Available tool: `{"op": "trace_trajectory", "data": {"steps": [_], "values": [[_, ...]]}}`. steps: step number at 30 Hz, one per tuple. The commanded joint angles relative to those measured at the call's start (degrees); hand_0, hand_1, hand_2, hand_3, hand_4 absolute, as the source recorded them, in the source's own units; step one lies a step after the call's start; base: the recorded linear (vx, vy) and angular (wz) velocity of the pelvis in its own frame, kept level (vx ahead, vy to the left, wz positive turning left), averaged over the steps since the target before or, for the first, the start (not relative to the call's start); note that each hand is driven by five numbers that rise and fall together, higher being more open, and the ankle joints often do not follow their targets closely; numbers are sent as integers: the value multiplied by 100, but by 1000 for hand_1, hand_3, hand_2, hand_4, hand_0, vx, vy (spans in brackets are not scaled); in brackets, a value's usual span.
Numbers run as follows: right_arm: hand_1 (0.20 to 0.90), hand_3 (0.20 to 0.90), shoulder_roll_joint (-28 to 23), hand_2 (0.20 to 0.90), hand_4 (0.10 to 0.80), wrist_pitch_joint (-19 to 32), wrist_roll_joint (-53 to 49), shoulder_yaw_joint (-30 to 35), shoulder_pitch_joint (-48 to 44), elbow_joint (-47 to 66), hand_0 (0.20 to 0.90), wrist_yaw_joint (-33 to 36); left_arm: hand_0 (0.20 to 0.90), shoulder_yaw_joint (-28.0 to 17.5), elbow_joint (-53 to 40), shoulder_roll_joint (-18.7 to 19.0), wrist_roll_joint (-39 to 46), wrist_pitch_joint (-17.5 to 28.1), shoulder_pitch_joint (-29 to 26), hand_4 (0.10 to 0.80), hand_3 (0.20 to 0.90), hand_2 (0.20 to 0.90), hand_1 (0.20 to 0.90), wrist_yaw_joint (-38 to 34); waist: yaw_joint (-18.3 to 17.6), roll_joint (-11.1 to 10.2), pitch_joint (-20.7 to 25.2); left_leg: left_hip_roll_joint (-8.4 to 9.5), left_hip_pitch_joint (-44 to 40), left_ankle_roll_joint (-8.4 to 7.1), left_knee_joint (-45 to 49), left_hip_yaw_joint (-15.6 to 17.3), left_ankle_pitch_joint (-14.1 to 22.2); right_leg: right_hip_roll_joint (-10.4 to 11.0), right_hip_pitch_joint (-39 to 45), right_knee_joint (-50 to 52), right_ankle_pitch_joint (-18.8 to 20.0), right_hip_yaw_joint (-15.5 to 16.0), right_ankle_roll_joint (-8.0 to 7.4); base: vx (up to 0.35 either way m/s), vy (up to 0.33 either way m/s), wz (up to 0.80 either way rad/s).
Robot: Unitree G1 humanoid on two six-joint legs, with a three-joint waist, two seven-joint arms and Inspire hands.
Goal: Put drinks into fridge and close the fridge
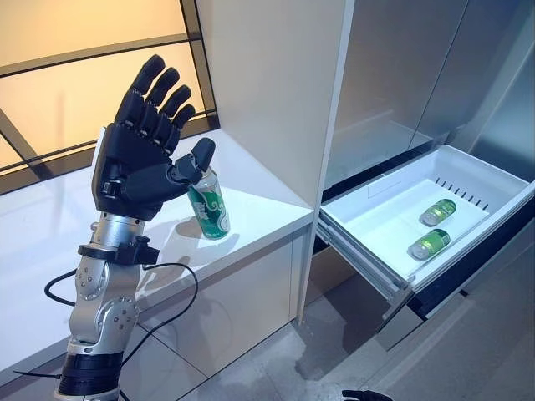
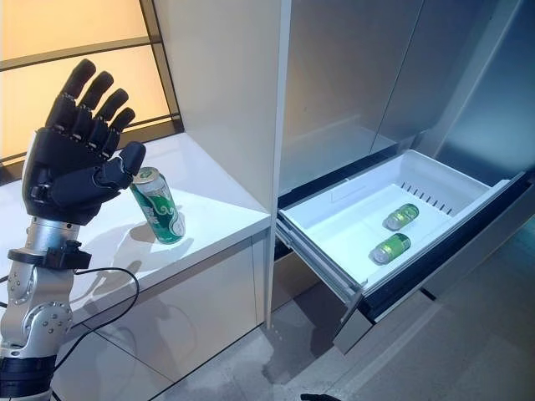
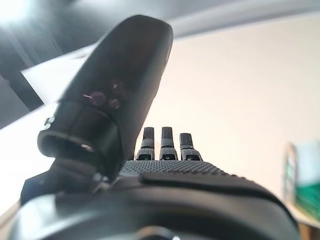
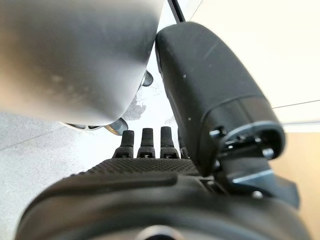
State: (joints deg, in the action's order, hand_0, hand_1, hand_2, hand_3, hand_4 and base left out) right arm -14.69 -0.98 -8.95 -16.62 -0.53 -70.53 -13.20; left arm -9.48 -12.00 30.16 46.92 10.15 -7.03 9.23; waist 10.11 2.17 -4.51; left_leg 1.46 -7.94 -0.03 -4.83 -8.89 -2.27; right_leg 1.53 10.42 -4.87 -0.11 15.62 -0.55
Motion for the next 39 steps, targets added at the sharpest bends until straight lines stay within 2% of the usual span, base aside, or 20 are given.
{"op": "trace_trajectory", "data": {"steps": [1,13,25,39], "values": [[900,900,180,900,800,-27,1,-157,-121,-17,900,-163,900,-662,32,439,-104,463,-244,800,900,900,900,-159,9,-75,72,192,74,-10,13,140,235,24,-31,321,-334,-121,-83,0,0,0],[900,900,88,900,800,-110,184,-22,-48,86,900,-264,900,-679,448,450,-164,115,-150,800,900,900,900,-51,-135,-54,68,165,-16,21,3,329,274,33,-23,349,-328,-219,-112,0,0,0],[900,900,17,900,800,-198,294,80,-30,123,900,-347,900,-655,863,645,-282,-325,-266,800,900,900,900,71,-275,-4,94,157,-91,38,-1,495,318,46,-14,352,-318,-329,-153,0,0,0],[900,900,-1,900,800,-213,328,139,23,110,900,-377,900,-571,991,758,-381,-584,-381,800,900,900,900,228,-384,12,99,166,-147,76,6,608,355,55,-29,392,-316,-433,-178,0,0,0]]}}
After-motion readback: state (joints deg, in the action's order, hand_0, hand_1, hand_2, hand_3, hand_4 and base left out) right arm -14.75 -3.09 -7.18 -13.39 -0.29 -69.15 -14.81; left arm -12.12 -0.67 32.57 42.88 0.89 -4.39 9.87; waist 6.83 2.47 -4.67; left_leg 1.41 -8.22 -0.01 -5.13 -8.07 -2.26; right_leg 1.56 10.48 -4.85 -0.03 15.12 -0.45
